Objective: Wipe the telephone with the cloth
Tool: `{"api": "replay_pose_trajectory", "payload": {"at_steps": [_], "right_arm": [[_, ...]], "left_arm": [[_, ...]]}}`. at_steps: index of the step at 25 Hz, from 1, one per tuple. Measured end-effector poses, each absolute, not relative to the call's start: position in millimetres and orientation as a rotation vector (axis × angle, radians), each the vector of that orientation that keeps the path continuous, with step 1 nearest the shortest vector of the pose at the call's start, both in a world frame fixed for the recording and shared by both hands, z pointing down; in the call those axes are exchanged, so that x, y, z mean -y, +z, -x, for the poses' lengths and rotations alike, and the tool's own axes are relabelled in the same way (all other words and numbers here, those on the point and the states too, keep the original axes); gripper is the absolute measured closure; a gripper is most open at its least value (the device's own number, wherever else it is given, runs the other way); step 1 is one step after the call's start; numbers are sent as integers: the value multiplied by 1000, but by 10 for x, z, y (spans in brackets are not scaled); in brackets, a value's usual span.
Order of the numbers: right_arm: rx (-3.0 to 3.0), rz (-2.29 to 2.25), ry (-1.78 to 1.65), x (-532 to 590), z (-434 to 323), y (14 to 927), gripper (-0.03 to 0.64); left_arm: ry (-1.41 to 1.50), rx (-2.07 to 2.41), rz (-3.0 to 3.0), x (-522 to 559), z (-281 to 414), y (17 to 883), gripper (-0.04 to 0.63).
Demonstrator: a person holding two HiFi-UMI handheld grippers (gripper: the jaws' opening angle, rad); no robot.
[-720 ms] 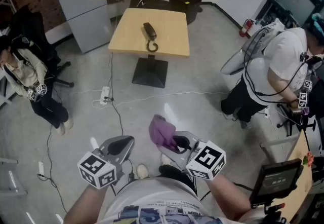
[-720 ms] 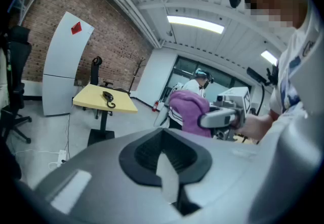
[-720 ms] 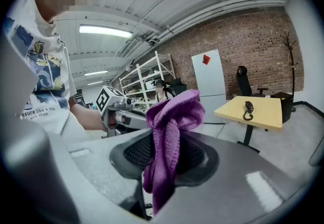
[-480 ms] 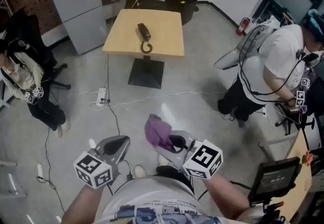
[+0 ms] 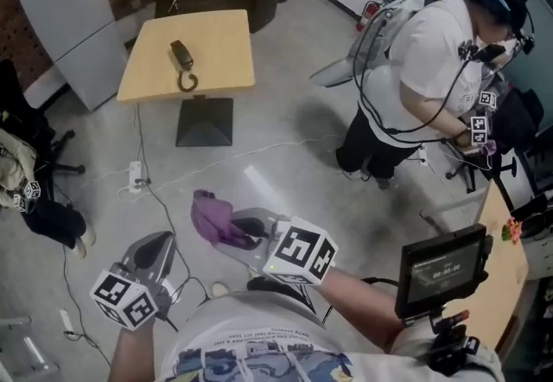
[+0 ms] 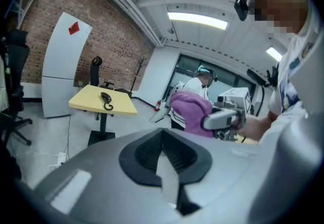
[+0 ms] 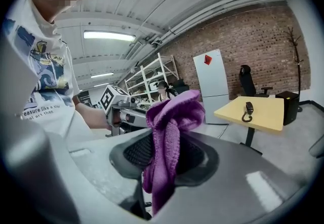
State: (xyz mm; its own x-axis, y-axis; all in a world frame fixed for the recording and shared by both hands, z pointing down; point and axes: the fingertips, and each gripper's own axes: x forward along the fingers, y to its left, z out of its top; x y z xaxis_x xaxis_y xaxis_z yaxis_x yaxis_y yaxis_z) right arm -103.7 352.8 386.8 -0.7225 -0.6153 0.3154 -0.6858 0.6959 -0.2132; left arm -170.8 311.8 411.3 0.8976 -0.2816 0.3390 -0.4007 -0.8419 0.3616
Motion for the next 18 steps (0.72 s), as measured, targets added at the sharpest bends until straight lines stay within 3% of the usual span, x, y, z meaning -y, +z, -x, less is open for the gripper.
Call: {"api": "replay_pose_trajectory", "payload": {"at_steps": [18], "right_arm": [[2720, -962, 510, -3286, 222, 3874, 508]], "left_arm": [[419, 625, -2612, -2790, 950, 4046, 607]]}}
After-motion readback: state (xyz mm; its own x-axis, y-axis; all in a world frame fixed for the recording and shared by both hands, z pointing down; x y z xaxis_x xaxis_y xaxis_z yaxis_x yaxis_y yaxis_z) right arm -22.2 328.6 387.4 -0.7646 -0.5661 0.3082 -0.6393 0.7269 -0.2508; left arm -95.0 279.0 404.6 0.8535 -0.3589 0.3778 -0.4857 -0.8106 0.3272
